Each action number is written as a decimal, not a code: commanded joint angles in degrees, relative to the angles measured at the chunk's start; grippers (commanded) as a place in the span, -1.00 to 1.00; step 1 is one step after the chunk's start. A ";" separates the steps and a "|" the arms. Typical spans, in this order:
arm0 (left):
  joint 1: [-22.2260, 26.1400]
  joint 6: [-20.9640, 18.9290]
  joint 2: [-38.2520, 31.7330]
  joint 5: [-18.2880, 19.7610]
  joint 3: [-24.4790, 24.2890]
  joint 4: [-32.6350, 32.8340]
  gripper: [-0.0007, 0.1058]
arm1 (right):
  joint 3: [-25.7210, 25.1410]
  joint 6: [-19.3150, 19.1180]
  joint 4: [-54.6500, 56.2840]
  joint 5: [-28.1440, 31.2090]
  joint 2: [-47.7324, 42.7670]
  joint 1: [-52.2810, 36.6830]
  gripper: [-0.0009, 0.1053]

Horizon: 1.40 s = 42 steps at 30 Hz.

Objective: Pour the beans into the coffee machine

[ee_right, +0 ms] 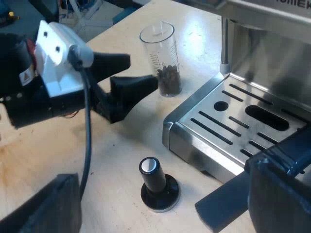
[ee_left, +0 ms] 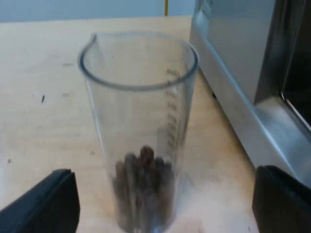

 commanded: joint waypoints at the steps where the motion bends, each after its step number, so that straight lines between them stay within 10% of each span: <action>1: -0.25 -0.15 1.12 0.16 -1.87 -1.50 0.67 | -0.61 -0.34 -0.80 -0.58 -0.09 0.15 0.37; 33: -0.25 1.22 8.39 -1.61 -13.17 2.27 0.65 | -0.61 -0.34 -0.80 -0.58 -0.09 0.15 0.37; 42: -0.25 1.22 8.39 -1.50 -13.17 2.27 -0.28 | -0.61 -0.34 -0.80 -0.58 -0.09 0.15 0.37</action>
